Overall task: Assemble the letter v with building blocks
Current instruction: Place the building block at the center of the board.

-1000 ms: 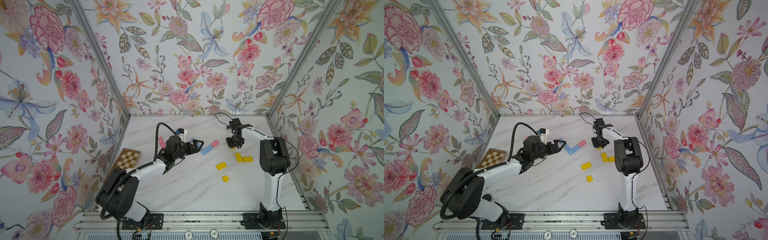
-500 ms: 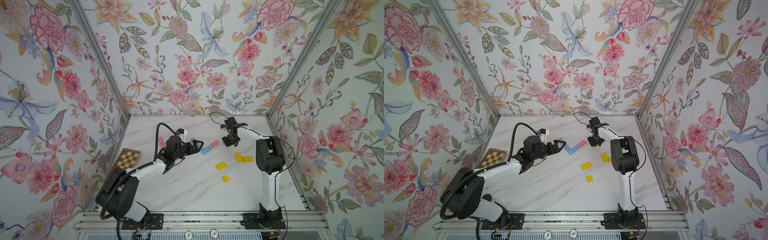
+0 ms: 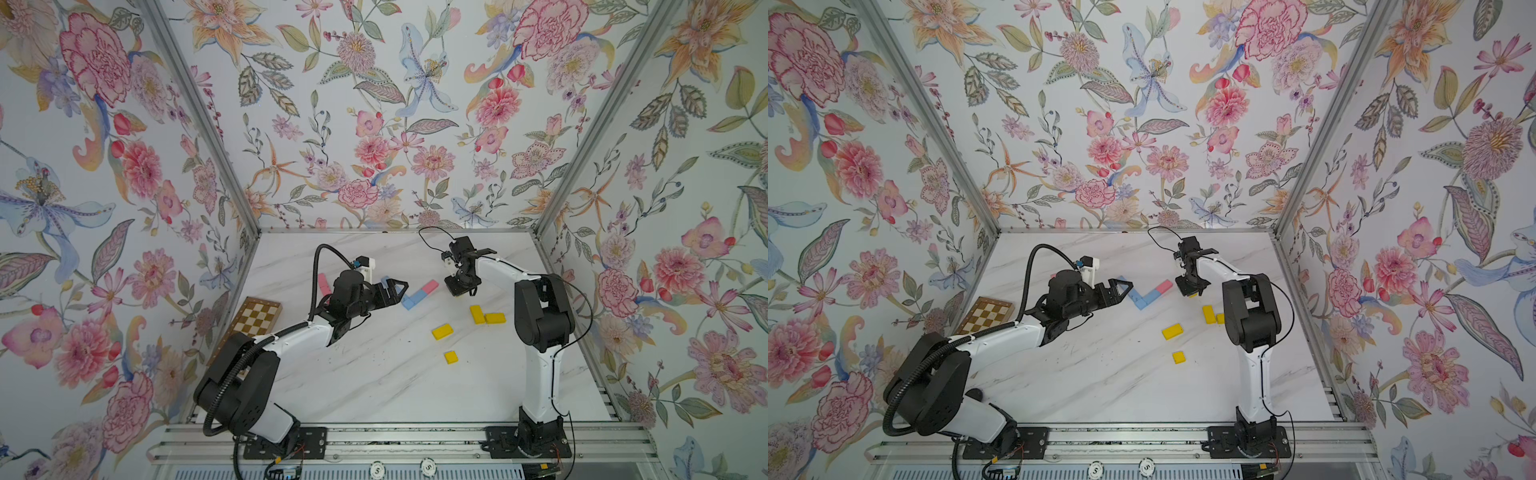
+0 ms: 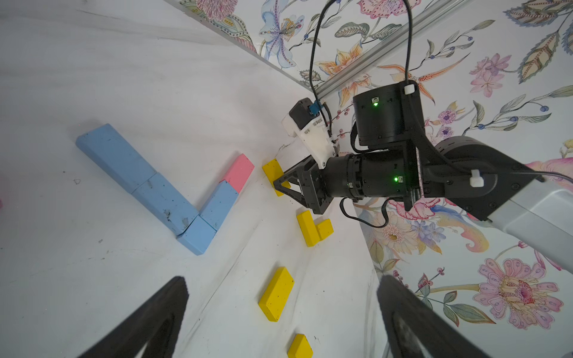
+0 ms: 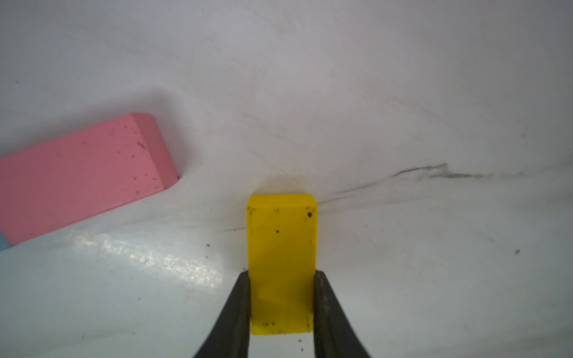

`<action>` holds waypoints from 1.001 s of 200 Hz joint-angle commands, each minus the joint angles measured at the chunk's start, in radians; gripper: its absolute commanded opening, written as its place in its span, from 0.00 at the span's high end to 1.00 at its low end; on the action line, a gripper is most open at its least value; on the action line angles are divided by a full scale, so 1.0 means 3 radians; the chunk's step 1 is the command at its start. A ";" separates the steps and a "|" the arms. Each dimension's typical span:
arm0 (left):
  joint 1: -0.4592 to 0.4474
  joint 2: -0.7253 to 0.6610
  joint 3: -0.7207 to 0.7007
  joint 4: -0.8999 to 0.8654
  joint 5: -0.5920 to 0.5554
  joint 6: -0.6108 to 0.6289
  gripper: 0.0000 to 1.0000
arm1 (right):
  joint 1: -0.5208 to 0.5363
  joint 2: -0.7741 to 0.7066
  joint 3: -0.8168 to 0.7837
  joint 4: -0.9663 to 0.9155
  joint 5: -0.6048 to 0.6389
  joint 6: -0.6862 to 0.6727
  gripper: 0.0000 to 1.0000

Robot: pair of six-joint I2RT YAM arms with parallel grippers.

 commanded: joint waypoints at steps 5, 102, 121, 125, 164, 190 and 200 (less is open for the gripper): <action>-0.0028 -0.0095 0.0106 -0.0256 -0.0083 0.0164 0.01 | 0.0100 -0.0427 -0.0074 -0.0147 0.0127 0.0355 0.72; 0.1111 -0.0762 -0.0049 -0.1774 -0.0117 0.0457 0.01 | 0.1384 -0.0337 0.0301 -0.0380 -0.0014 0.1847 0.72; 0.1393 -0.0846 -0.0343 -0.1534 0.0189 0.0250 0.01 | 0.1603 -0.0119 0.0526 -0.0419 0.0054 0.1838 0.72; 0.1421 -0.0872 -0.0392 -0.1491 0.0221 0.0222 0.01 | 0.1641 -0.0086 0.0559 -0.0430 0.0054 0.1833 0.72; 0.1530 -0.0929 -0.0662 -0.1313 0.0350 0.0124 0.01 | 0.1802 0.0170 0.0680 -0.0468 0.0004 0.1842 0.72; 0.1569 -0.0861 -0.0808 -0.1076 0.0465 -0.0002 0.01 | 0.1814 0.0289 0.0708 -0.0468 0.0008 0.1708 0.71; 0.1569 -0.0842 -0.0836 -0.1027 0.0487 -0.0032 0.01 | 0.1826 0.0341 0.0733 -0.0464 -0.0014 0.1601 0.71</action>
